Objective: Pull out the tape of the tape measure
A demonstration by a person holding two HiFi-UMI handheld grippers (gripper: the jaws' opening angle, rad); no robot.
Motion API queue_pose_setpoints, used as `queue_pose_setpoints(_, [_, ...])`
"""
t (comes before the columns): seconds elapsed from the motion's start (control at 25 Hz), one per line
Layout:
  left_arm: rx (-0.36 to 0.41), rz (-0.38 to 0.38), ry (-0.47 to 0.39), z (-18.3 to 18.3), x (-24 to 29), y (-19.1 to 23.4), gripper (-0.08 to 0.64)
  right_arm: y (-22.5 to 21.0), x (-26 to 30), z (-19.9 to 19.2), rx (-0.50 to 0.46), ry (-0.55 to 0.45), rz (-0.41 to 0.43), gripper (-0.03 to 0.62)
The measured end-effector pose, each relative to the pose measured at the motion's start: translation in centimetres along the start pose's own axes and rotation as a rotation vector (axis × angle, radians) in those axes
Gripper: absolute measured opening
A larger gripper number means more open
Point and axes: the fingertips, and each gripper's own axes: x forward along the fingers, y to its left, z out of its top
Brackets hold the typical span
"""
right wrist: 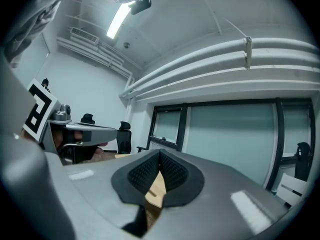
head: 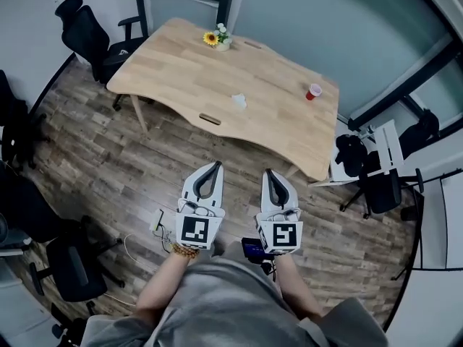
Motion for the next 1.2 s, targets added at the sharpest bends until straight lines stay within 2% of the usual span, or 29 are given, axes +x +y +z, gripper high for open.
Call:
queue_pose_setpoints(0.32, [-0.021, -0.019, 0.014, -1.5, 3.2, 3.6, 0.008, -1.1, 5.1, -0.7, -0.020, 0.031, -0.030, 0.010])
queue_pose_setpoints(0.6, [-0.007, -0.029, 0.034, -2.8, 8.6, 6.0, 0.008, -3.3, 10.4, -3.2, 0.022, 0.047, -0.046, 0.011])
queue_pose_setpoints(0.88, [0.059, -0.034, 0.063, -2.9, 15.7, 9.3, 0.008, -7.7, 17.7, -3.9, 0.041, 0.036, -0.057, 0.009])
queue_pose_setpoints(1.2, [0.082, -0.057, 0.098, -3.7, 23.5, 10.5, 0.008, -13.7, 23.1, -6.4, 0.080, 0.059, -0.097, 0.010])
